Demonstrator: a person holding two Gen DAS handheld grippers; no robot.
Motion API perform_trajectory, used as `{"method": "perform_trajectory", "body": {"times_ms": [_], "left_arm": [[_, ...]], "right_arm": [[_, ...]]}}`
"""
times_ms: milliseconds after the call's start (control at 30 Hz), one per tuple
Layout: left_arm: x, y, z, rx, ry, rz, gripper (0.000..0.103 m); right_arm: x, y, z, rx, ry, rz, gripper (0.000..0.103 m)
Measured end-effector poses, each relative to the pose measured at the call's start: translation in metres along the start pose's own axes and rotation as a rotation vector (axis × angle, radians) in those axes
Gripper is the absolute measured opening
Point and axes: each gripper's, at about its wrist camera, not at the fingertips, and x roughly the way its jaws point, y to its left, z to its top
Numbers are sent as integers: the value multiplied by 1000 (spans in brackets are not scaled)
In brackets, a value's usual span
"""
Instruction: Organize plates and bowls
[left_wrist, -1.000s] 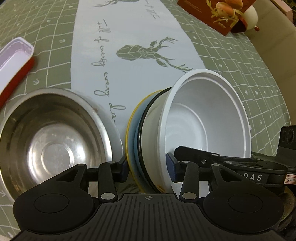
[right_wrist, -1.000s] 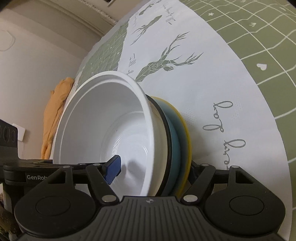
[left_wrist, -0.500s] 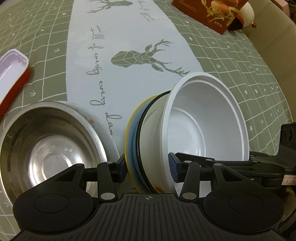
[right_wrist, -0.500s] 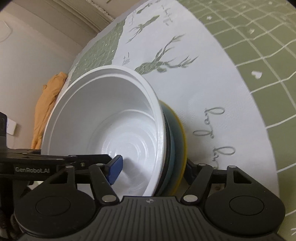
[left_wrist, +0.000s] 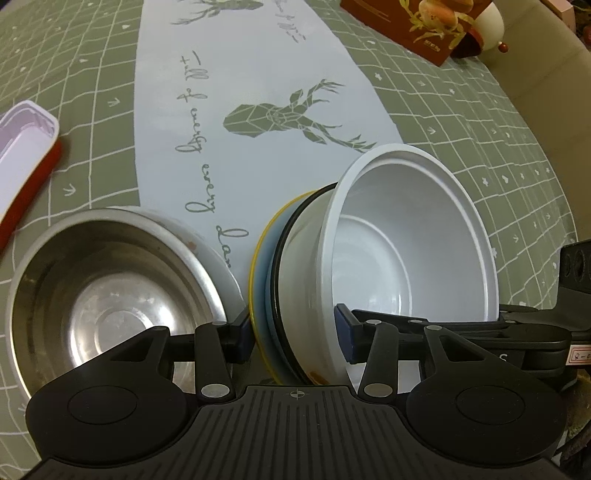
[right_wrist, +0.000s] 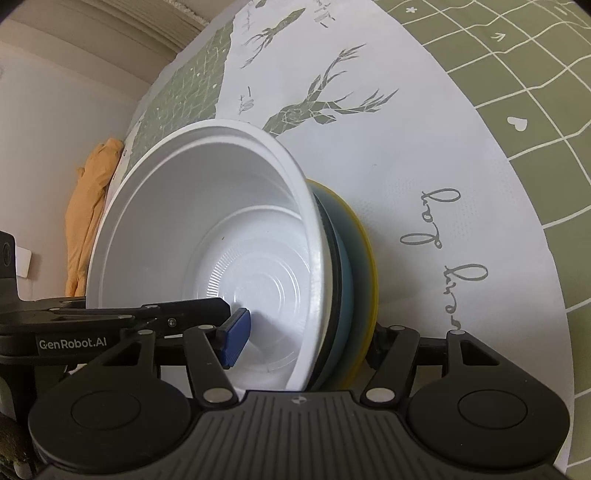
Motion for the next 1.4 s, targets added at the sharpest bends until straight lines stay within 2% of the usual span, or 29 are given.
{"method": "perform_trajectory", "body": {"times_ms": [200,367,633,800,1033,1167,1400], "left_arm": [[-11,2,-5,-2,-24,-22,47],[-36,2,-8,9,-66,-43,47],[-90,37,-21,-22,-161,-32,47],[-97,85,-35,-99,-155,-9,47],[-76,146,-51,-202,-111,-17,46],[-60,165,-57,-232,-94,-56,46],[-46,176,-58,-251,-99,-111,43]], "right_arm": [[-8,12,-3,-30,-21,-21,63],[-24,28,-5,-57,-52,-38,63],[-42,91,-4,-198,-93,-36,63],[-12,127,-4,-252,-34,-13,63],[58,159,-6,-277,108,-29,63],[83,166,-7,-283,153,-67,62],[92,182,-8,-331,151,-181,63]]}}
